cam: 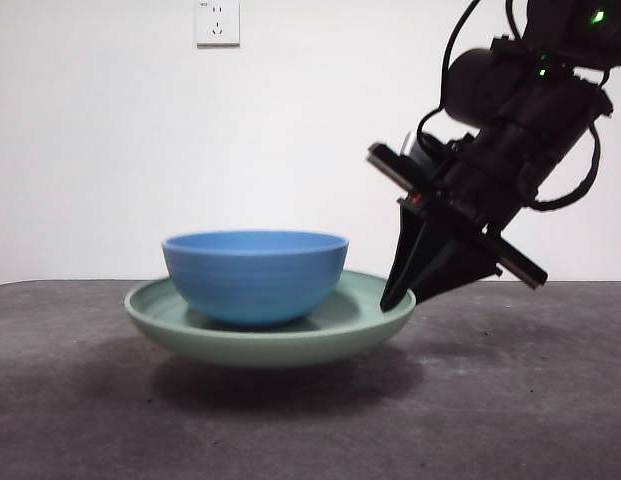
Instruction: Pick up the blue bowl, put it on the green plate, put it on desk
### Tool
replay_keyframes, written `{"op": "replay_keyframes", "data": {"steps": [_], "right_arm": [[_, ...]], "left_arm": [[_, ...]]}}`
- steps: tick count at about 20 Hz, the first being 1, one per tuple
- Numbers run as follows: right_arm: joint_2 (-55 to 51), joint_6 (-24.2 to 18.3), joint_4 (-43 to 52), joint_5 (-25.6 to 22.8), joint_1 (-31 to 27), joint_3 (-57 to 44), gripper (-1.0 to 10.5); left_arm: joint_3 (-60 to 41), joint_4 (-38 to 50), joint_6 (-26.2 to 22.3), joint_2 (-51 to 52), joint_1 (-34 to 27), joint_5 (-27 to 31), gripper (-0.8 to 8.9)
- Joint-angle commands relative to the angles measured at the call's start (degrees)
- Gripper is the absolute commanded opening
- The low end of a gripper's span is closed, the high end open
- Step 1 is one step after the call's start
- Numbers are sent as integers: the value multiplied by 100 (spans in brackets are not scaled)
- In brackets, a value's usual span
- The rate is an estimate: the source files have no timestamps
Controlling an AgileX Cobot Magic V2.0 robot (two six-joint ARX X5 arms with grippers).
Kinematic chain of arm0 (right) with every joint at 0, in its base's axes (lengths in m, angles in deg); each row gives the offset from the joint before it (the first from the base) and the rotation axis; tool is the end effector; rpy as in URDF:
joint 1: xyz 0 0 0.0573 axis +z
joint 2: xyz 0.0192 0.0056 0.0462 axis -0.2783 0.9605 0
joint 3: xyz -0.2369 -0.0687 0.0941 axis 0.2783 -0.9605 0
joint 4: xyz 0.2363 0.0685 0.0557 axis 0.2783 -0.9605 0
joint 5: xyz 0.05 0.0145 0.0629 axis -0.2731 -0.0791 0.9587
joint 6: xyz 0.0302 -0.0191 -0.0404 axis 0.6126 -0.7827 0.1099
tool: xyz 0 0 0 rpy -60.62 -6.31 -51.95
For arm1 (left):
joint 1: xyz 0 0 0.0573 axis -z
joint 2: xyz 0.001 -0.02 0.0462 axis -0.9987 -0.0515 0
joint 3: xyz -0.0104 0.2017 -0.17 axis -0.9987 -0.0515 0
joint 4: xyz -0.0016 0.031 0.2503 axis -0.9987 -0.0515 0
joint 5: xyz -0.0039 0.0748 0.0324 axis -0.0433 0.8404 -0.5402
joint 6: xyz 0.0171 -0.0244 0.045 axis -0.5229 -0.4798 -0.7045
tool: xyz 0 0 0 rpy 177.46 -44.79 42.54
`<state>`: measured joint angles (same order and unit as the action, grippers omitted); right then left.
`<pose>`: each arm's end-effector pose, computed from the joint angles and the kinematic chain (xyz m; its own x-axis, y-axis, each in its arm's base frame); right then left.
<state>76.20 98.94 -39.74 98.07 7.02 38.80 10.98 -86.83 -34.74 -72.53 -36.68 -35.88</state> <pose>0.2950 0.1425 0.1795 0.1857 0.6367 -0.7484 -0.2104 0.7698 0.6026 0.0560 -0.0699 0.3497 0.5376 -0.7236 -0.4329 0.7488 0.6457 -0.1494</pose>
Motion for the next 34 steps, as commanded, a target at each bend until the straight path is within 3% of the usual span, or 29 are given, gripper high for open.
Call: {"op": "replay_keyframes", "data": {"steps": [1,14,18,23,25,29,34], "right_arm": [[264,164,142,33,52,136,14],[741,31,315,-236,68,136,30],[699,-7,304,-232,42,136,249],[426,-11,173,-282,-181,146,279],[175,-33,0,-566,-302,146,321],[-654,-369,-577,-678,-461,146,497],[-2247,-446,-1698,-1056,-354,146,499]], "left_arm": [[81,72,-70,-9,55,17,655],[81,26,-68,-9,55,17,655],[81,26,-68,-9,55,17,655],[81,22,-70,-9,55,17,655],[81,-26,-70,-9,55,17,655],[81,-184,-70,-9,55,17,655],[81,-223,-68,-9,55,17,655]]}}
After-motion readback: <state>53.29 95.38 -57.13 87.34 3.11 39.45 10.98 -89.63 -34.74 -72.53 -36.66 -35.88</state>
